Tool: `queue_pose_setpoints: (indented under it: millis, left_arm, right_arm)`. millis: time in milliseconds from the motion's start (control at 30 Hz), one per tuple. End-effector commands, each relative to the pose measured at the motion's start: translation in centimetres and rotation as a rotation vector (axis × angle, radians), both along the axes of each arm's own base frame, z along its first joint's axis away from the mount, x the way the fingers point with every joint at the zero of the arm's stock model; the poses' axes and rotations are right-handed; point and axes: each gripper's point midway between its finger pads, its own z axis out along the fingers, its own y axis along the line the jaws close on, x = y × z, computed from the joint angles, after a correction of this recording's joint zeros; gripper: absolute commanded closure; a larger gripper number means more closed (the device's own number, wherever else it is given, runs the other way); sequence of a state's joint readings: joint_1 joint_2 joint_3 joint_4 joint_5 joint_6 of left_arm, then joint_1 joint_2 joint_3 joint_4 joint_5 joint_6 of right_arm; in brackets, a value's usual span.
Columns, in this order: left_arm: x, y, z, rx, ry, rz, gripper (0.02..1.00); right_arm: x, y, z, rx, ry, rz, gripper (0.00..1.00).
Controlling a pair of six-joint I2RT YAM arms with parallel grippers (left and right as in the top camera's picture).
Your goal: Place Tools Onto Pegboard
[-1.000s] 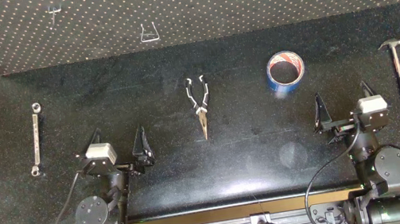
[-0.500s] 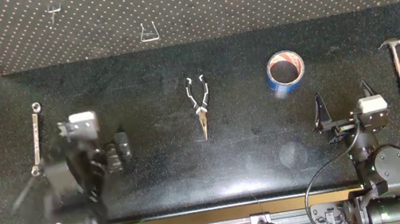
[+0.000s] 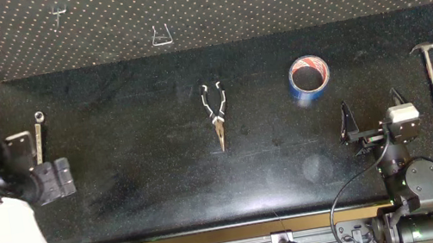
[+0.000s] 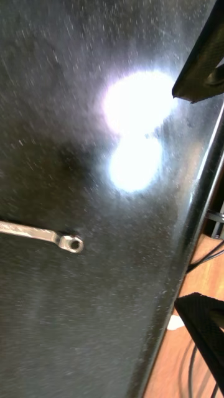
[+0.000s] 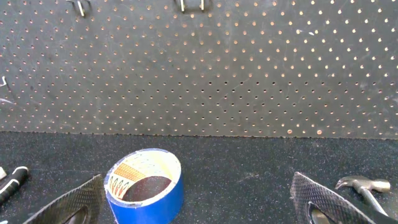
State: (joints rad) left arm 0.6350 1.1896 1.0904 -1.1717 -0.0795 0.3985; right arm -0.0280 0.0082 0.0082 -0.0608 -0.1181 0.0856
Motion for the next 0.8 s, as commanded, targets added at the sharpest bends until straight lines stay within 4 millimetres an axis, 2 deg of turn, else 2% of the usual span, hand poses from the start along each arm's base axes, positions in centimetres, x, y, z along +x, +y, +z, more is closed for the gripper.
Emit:
queue_pose_setpoints:
  millis: [33, 100, 167, 267, 400, 533, 800]
  left_arm:
    - [-0.2, 3.8, -1.6, -0.038, 0.017, -0.036, 0.025]
    - [0.6, 5.0, -3.2, -0.058, 0.032, -0.024, 0.025]
    - [2.2, 5.8, -4.9, -0.076, 0.027, -0.047, 0.025]
    - [4.5, 6.2, -6.2, -0.071, -0.001, -0.084, 0.023]
    - [6.9, 5.5, -6.6, -0.094, -0.062, -0.113, 0.025]
    - [8.3, 6.4, -6.8, -0.064, -0.088, -0.084, 0.025]
    - [9.5, 7.4, -8.7, -0.128, -0.054, -0.023, 0.025]
  right_arm:
    - [0.0, -0.2, -0.1, 0.011, 0.001, -0.008, 0.025]
    - [0.0, -0.2, -0.1, 0.011, 0.001, -0.008, 0.025]
    - [0.0, -0.2, -0.1, 0.011, 0.001, -0.008, 0.025]
    - [0.0, -0.2, -0.1, 0.011, 0.001, -0.008, 0.025]
    - [0.0, -0.2, -0.1, 0.011, 0.001, -0.008, 0.027]
    - [0.0, -0.2, -0.1, 0.011, 0.001, -0.008, 0.025]
    - [0.0, -0.2, -0.1, 0.011, 0.001, -0.008, 0.025]
